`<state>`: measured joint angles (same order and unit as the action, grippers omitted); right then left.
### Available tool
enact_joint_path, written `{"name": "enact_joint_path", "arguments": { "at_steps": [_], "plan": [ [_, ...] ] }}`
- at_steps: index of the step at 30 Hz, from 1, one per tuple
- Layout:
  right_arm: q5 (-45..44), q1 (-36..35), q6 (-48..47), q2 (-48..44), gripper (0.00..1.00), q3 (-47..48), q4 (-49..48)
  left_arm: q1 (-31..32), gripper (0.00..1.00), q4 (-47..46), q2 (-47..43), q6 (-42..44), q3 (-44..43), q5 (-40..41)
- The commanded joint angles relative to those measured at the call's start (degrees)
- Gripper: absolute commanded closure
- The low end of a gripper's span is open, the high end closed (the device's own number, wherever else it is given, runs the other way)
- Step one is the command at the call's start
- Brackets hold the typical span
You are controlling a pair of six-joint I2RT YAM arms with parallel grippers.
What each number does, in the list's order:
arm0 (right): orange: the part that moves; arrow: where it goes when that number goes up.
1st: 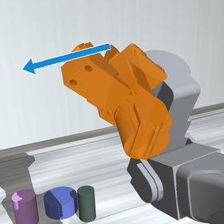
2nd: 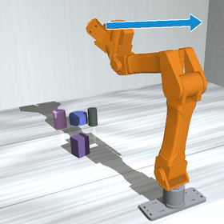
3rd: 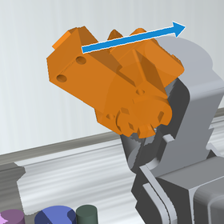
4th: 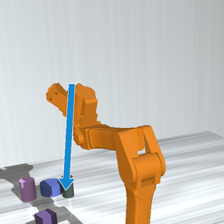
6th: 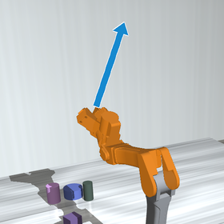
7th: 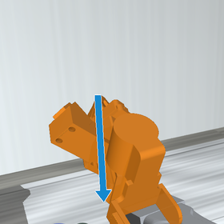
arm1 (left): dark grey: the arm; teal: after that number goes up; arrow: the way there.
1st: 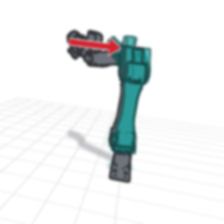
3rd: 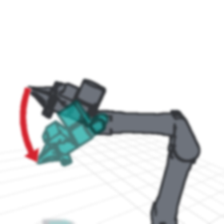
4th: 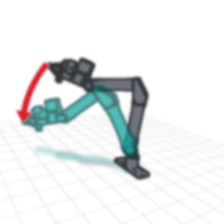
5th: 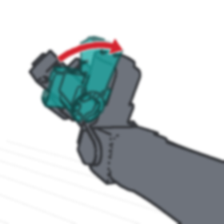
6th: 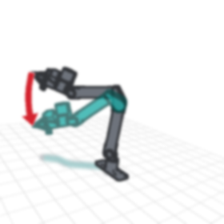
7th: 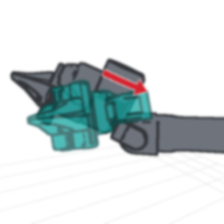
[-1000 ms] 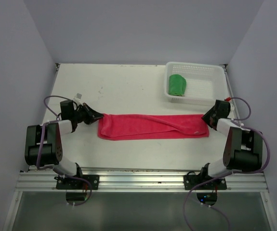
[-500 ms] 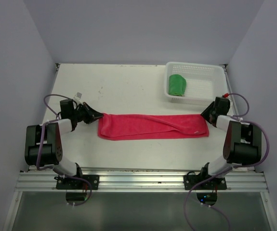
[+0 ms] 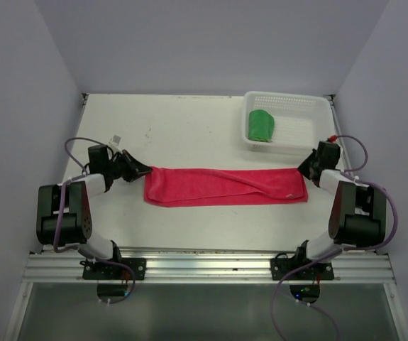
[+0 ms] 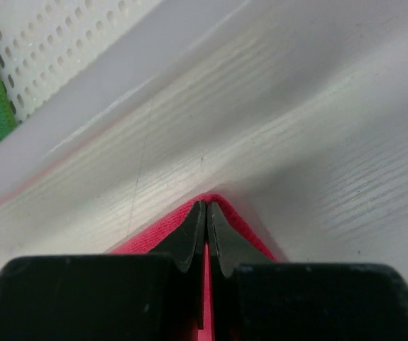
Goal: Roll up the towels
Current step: Fold the towel
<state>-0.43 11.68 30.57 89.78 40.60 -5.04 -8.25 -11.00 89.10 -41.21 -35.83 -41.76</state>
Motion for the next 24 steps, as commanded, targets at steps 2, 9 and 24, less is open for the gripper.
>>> {"name": "enact_joint_path", "arguments": {
  "at_steps": [2,9,24],
  "plan": [
    [-0.2,0.3,-1.1,-6.2,1.0,3.8,2.0,-0.6,1.0,1.6,-2.4,2.6,-2.9,-0.4],
    [-1.0,0.2,-1.3,-11.0,1.0,5.4,7.6,-0.6,1.0,5.0,-5.2,5.2,-3.8,-0.7],
    [-5.3,0.4,0.0,-22.1,1.0,9.4,22.6,-1.2,1.0,20.3,-16.4,16.3,-8.2,9.2]
  ]
}}
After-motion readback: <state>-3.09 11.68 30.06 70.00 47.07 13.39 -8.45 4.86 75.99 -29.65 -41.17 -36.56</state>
